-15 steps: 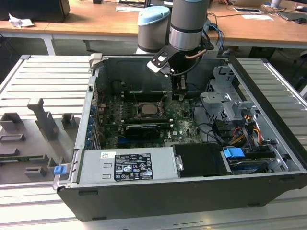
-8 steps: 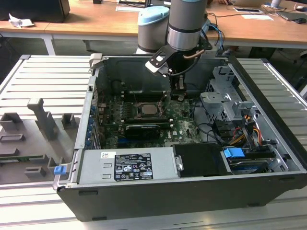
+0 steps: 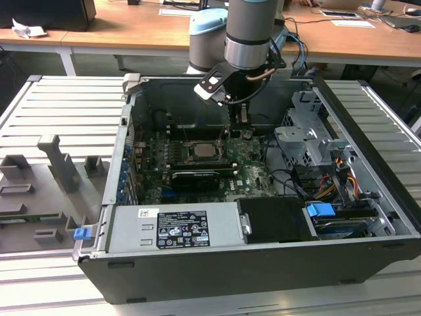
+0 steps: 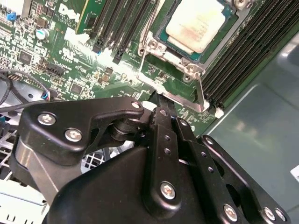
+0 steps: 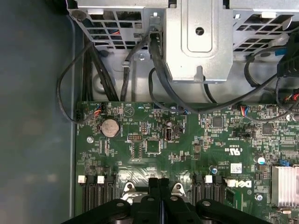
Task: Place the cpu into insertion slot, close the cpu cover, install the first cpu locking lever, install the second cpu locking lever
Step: 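Close the cpu cover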
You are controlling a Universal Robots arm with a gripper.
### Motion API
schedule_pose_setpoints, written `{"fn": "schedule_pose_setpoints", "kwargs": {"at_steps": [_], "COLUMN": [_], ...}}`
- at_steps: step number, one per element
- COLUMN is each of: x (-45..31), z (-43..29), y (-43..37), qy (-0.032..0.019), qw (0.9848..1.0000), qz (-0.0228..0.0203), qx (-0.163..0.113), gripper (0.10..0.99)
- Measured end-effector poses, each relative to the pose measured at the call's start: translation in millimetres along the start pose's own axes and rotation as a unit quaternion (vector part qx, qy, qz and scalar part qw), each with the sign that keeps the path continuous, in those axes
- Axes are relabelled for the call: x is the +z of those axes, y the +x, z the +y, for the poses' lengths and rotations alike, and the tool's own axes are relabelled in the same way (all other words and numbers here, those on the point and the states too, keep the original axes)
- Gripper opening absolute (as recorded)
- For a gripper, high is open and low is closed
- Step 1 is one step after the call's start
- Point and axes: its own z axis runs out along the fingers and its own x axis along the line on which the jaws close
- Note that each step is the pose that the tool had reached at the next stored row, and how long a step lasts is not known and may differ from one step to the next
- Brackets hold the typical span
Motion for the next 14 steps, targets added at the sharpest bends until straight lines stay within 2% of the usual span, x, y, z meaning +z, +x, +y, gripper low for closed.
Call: {"fn": "schedule_pose_setpoints", "kwargs": {"at_steps": [12,14], "x": [0.2,0.3], "z": [-11.9,-17.4], "y": [0.1,0.1], "qy": [-0.0003,-0.0003], "qw": [1.0000,1.0000], "qz": [0.0000,0.0000], "qx": [0.000,0.000], "gripper": [0.106,0.106]}}
